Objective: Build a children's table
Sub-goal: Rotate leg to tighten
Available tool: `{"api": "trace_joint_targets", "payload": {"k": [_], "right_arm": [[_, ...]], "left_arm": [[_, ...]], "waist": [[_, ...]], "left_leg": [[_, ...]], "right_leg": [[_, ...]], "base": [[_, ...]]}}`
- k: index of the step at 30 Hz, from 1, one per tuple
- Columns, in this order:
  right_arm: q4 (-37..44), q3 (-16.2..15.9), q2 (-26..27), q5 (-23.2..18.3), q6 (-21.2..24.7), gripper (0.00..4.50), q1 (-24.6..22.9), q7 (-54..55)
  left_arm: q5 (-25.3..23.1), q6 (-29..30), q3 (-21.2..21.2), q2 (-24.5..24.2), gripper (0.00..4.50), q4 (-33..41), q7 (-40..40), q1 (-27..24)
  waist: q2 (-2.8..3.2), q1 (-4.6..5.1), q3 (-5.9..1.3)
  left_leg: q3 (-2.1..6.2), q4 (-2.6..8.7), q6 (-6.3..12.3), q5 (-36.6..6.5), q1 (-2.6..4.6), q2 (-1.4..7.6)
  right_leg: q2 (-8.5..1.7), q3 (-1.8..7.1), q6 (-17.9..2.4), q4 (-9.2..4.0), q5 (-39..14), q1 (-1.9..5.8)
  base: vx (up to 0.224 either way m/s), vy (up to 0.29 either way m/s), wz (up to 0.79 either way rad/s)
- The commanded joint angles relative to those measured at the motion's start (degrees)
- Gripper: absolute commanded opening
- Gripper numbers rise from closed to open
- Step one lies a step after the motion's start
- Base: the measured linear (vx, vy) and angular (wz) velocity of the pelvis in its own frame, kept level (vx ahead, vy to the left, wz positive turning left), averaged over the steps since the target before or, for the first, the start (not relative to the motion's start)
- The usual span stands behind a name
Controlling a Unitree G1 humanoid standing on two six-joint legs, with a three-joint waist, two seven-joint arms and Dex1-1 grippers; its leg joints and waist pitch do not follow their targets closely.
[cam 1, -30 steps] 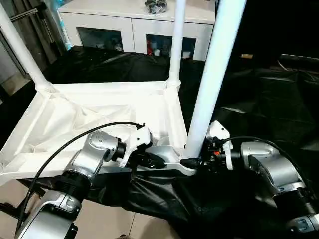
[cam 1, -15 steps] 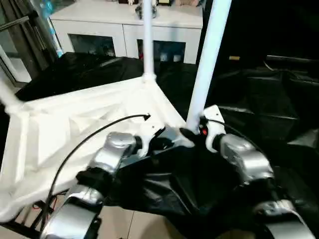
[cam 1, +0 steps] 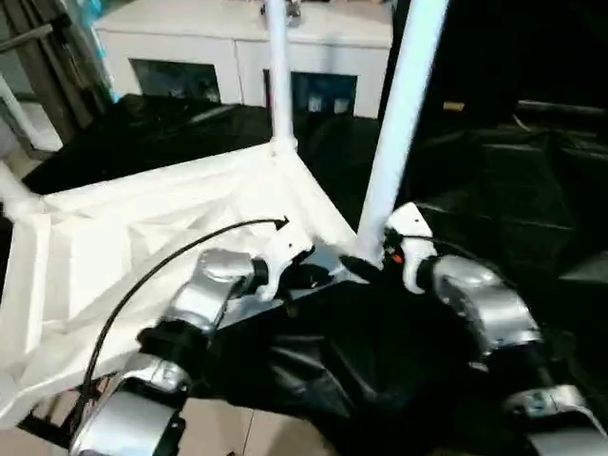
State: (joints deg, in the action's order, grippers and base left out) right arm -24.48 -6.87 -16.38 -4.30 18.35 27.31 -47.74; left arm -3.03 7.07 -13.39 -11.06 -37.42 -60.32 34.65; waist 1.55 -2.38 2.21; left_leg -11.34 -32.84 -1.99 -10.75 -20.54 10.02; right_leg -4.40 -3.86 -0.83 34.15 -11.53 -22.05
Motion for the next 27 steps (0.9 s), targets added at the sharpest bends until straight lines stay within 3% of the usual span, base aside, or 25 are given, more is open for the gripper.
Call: {"api": "trace_joint_targets", "payload": {"k": [1,4,11,19,24,27], "right_arm": [[2.65,-6.30,0.54,-3.12,0.98,3.80,-2.01,-9.73],[5.83,-6.60,-2.83,-4.41,2.10,3.80,-3.39,-16.36],[7.85,-8.50,-6.23,-5.03,3.06,3.30,-4.59,-21.62],[9.79,-9.33,-6.47,-5.39,4.11,2.76,-5.33,-22.86],[10.70,-9.62,-5.88,-5.81,4.89,2.69,-5.81,-22.42],[8.19,-8.03,-3.30,-4.17,3.91,2.69,-5.72,-16.75]], "left_arm": [[2.28,-1.70,-2.77,0.54,0.00,2.68,-5.24,-0.54],[3.93,-1.42,-3.63,-2.23,0.00,5.02,-11.99,-1.70],[4.57,-0.99,-3.77,-4.82,0.00,6.18,-16.66,-2.26],[5.33,-0.05,-4.02,-6.26,0.00,7.66,-18.88,-2.92],[4.74,-0.60,-3.77,-5.65,0.00,7.13,-17.09,-3.03],[3.48,-0.56,-2.92,-4.06,0.00,5.35,-11.98,-2.18]], "waist": [[-0.92,-0.33,-3.13],[-0.68,-0.86,-3.01],[-0.69,-1.15,-2.67],[-0.81,-1.29,-2.97],[-0.89,-1.29,-2.93],[-0.92,-1.06,-2.81]], "left_leg": [[1.26,2.87,6.44,-6.49,-0.03,3.54],[1.33,2.99,6.61,-7.82,0.14,3.84],[1.31,3.42,3.23,-11.43,0.67,3.91],[1.34,3.17,4.14,-8.13,0.35,3.79],[1.34,3.15,3.93,-8.59,0.39,3.76],[1.36,3.18,3.50,-8.84,0.32,3.68]], "right_leg": [[-4.41,2.93,-15.13,-3.38,-1.93,2.73],[-4.43,2.86,-14.82,-3.45,-4.32,2.64],[-4.49,3.06,-13.73,-4.16,-11.74,2.14],[-4.48,2.95,-14.38,-3.53,-6.90,2.38],[-4.51,2.97,-14.16,-3.66,-8.20,2.41],[-4.54,3.02,-13.95,-3.79,-8.95,2.26]], "base": [[0.000,0.000,0.00],[0.000,0.000,0.00],[0.000,0.000,0.00],[0.000,0.000,0.00],[0.000,0.000,0.00],[0.000,0.000,0.00]]}}
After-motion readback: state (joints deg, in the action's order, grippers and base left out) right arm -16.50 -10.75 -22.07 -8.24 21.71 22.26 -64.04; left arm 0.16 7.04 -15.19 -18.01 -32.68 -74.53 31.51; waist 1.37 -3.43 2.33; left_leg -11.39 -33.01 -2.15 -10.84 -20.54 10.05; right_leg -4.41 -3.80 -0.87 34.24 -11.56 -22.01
